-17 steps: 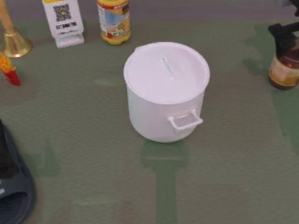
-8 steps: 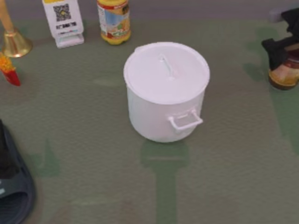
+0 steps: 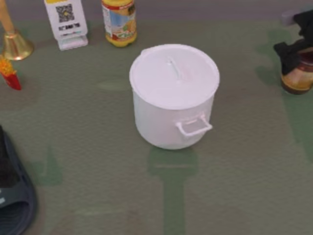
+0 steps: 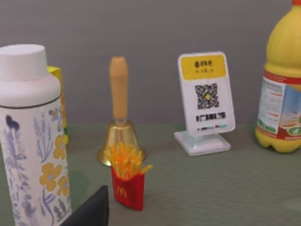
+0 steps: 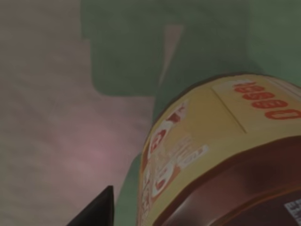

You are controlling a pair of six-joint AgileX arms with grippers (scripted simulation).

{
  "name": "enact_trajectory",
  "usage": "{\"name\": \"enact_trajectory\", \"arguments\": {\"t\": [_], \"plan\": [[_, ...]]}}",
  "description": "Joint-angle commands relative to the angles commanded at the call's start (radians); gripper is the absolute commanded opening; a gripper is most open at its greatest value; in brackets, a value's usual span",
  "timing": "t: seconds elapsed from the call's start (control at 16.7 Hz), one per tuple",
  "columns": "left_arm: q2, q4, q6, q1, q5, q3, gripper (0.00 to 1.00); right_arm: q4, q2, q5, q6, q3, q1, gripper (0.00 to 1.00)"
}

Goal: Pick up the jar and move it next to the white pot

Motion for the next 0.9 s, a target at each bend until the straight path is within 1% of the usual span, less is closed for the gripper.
{"name": "enact_trajectory", "arguments": {"t": [0.66, 0.72, 0.9], "plan": [[0.0, 0.0, 0.0, 0.0, 0.0, 0.0, 1.0, 0.0, 0.0, 0.0, 0.0, 0.0, 0.0, 0.02], [0.0, 0.0, 0.0, 0.0, 0.0, 0.0, 1.0, 0.0, 0.0, 0.0, 0.0, 0.0, 0.0, 0.0], [0.0, 0.0, 0.0, 0.0, 0.0, 0.0, 1.0, 0.0, 0.0, 0.0, 0.0, 0.0, 0.0, 0.0]]}}
